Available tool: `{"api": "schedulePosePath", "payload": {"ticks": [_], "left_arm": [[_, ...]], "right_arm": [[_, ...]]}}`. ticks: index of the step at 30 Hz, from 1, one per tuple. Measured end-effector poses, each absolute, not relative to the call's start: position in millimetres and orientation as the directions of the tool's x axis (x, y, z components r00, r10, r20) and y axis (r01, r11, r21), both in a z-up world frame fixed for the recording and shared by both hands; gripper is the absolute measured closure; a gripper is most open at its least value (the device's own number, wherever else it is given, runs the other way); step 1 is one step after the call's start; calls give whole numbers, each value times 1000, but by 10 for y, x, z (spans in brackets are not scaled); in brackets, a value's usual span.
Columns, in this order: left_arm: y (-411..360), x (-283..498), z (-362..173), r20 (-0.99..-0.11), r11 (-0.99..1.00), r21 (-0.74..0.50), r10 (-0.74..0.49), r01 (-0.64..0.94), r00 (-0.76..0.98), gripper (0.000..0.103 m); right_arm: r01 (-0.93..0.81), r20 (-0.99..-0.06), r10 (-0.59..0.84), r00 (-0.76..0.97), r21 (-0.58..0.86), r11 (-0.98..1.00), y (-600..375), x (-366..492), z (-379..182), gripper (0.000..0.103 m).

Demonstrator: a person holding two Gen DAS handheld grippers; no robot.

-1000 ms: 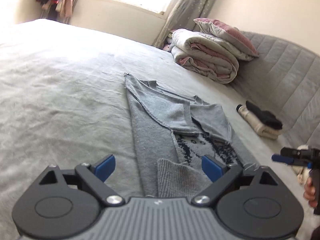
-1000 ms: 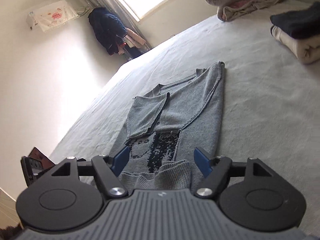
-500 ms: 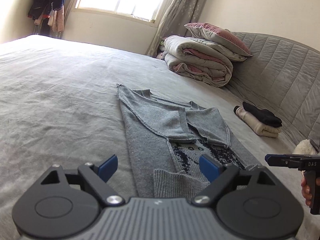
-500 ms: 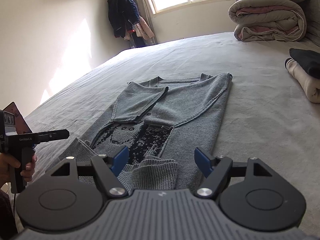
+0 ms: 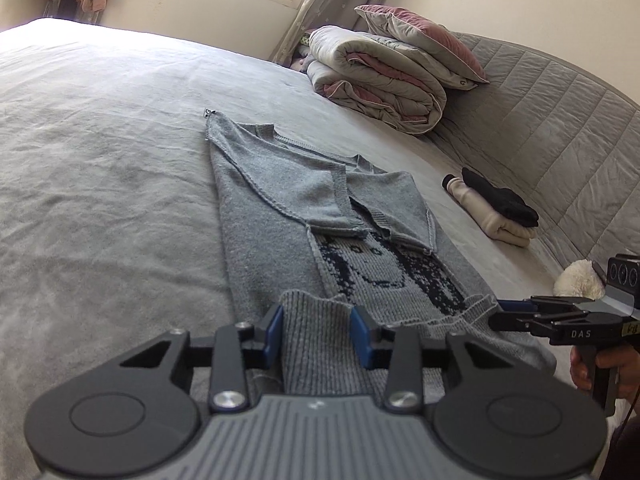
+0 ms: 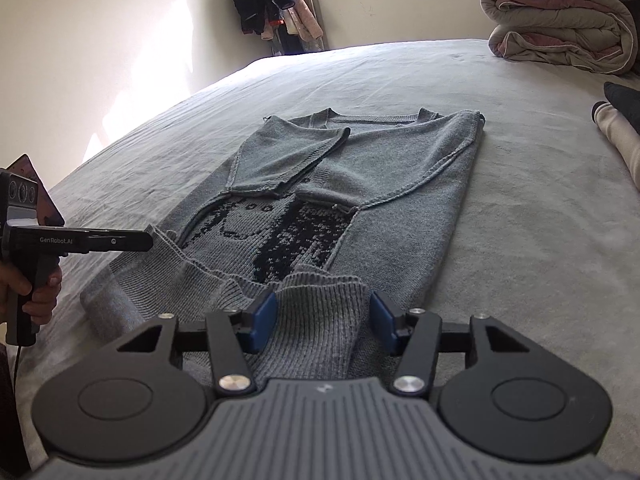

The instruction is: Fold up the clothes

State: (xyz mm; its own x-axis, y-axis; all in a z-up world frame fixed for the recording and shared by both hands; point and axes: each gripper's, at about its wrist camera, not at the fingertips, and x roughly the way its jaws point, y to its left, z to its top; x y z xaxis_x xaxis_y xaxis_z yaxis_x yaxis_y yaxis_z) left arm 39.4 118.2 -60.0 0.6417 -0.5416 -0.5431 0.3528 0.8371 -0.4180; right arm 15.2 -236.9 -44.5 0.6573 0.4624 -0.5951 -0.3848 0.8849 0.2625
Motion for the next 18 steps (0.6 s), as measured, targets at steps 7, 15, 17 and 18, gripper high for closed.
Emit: {"api": "schedulePosePath", "payload": {"ticks": [7, 15, 17, 18], "left_arm": [[1254, 428, -627, -511, 779, -527, -610, 340, 606, 93], [1534, 614, -779, -386, 567, -800, -736, 195, 556, 96], [1555, 702, -768, -366, 534, -827, -749, 176, 552, 96], [1554, 756, -757, -360, 524, -834, -754, 173, 549, 96]], "right_arm": [[-375, -564, 509, 650, 345, 860, -2434, 151, -434, 87], [-288, -493, 567, 659, 531, 797, -2644, 288, -442, 93], [-278, -476, 574, 666, 556, 783, -2671, 350, -421, 94], [-275, -470, 576, 669, 563, 779, -2680, 387, -410, 94]]}}
